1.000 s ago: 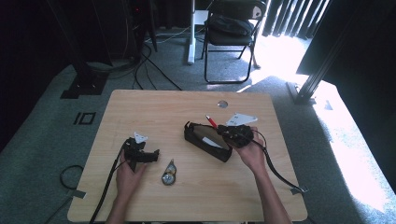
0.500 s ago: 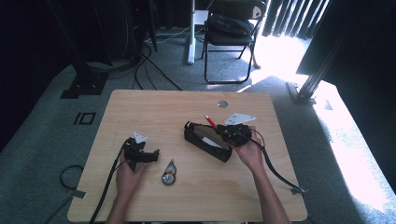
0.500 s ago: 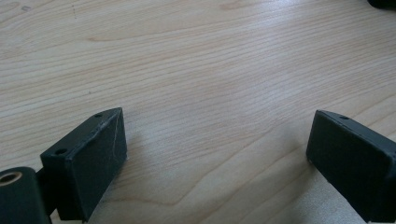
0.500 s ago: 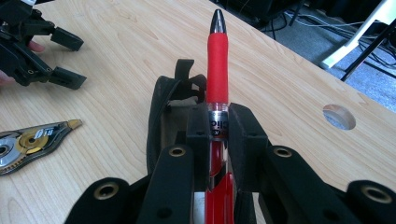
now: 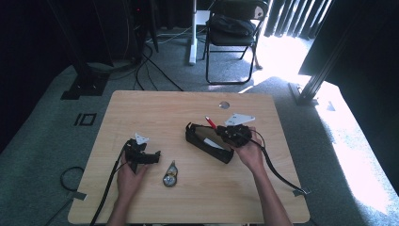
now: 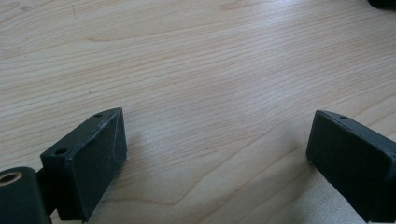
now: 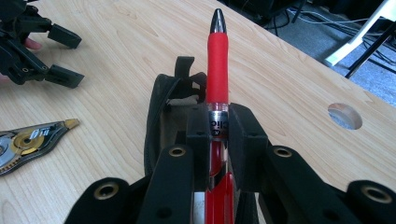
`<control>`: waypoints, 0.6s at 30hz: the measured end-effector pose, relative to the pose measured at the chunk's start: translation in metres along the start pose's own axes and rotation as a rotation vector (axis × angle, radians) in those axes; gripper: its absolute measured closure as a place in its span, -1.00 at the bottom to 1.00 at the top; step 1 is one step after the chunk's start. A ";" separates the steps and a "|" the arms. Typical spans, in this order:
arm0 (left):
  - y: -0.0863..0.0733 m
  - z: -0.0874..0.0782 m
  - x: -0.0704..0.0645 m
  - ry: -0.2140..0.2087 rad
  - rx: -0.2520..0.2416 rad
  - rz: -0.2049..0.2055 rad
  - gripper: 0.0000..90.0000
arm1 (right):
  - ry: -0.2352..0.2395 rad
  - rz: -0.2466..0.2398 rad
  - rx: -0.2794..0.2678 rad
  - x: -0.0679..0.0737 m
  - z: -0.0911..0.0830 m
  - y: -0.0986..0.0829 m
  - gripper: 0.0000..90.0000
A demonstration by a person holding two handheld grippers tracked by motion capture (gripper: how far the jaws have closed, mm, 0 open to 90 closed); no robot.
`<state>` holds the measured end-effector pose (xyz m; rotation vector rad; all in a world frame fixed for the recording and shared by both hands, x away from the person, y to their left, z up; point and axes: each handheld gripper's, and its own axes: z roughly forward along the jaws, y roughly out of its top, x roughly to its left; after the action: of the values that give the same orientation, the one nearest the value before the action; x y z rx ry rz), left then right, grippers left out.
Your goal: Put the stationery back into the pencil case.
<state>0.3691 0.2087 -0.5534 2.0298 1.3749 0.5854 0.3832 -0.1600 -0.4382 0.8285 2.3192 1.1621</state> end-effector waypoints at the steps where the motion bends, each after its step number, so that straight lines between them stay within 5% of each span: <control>1: 0.000 0.000 0.000 0.000 0.000 0.000 -0.88 | 0.000 0.002 0.000 0.000 0.000 0.000 0.76; 18: 0.000 0.000 0.000 0.000 -0.001 0.000 -0.88 | 0.005 0.008 0.016 -0.003 0.009 -0.001 0.76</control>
<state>0.3691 0.2087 -0.5535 2.0291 1.3743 0.5863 0.3901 -0.1575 -0.4437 0.8419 2.3344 1.1509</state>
